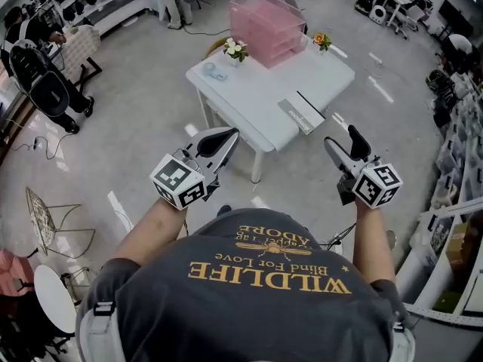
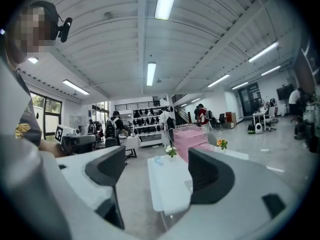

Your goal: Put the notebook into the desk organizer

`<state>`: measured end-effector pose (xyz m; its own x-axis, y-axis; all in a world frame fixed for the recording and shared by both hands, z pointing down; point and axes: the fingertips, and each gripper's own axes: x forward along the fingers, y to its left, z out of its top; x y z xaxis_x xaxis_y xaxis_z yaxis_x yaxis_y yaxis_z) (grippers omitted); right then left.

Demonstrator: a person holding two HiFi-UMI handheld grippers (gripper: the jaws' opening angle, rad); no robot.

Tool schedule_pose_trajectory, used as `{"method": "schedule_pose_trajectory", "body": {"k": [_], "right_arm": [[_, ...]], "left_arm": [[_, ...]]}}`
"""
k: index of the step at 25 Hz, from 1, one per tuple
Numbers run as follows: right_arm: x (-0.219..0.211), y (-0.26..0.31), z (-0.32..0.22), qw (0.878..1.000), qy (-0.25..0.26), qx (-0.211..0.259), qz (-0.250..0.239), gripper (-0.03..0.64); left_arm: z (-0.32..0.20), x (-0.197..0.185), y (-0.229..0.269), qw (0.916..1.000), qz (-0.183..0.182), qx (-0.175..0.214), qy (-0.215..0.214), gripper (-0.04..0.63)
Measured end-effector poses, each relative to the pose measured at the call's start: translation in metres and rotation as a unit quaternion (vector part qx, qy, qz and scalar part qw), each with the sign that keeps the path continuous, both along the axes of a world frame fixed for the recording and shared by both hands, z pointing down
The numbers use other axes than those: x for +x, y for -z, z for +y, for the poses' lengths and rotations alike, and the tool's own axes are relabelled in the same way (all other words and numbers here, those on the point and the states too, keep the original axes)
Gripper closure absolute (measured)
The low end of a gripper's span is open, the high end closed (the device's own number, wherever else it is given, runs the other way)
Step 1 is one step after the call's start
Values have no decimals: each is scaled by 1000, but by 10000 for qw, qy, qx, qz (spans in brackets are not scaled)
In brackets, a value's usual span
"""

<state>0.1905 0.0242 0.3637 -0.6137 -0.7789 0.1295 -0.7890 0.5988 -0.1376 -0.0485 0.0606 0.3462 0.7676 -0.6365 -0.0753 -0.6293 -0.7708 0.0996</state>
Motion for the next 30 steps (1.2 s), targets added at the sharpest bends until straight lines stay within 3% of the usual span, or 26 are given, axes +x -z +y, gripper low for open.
{"method": "schedule_pose_trajectory", "body": {"k": [6, 16, 23, 30], "right_arm": [[-39, 13, -67, 9989, -460, -27, 84, 239], [-55, -6, -158, 9958, -853, -256, 221, 239], [-33, -19, -205, 9962, -758, -391, 186, 239], [20, -34, -270, 9988, -328, -345, 110, 239]], "left_arm": [[-87, -37, 22, 9980, -91, 134, -610, 594], [-195, -61, 0, 9949, 30, -50, -1011, 594], [-237, -43, -9, 9958, -44, -149, -901, 594], [-285, 18, -23, 9977, -156, -309, -579, 594]]}}
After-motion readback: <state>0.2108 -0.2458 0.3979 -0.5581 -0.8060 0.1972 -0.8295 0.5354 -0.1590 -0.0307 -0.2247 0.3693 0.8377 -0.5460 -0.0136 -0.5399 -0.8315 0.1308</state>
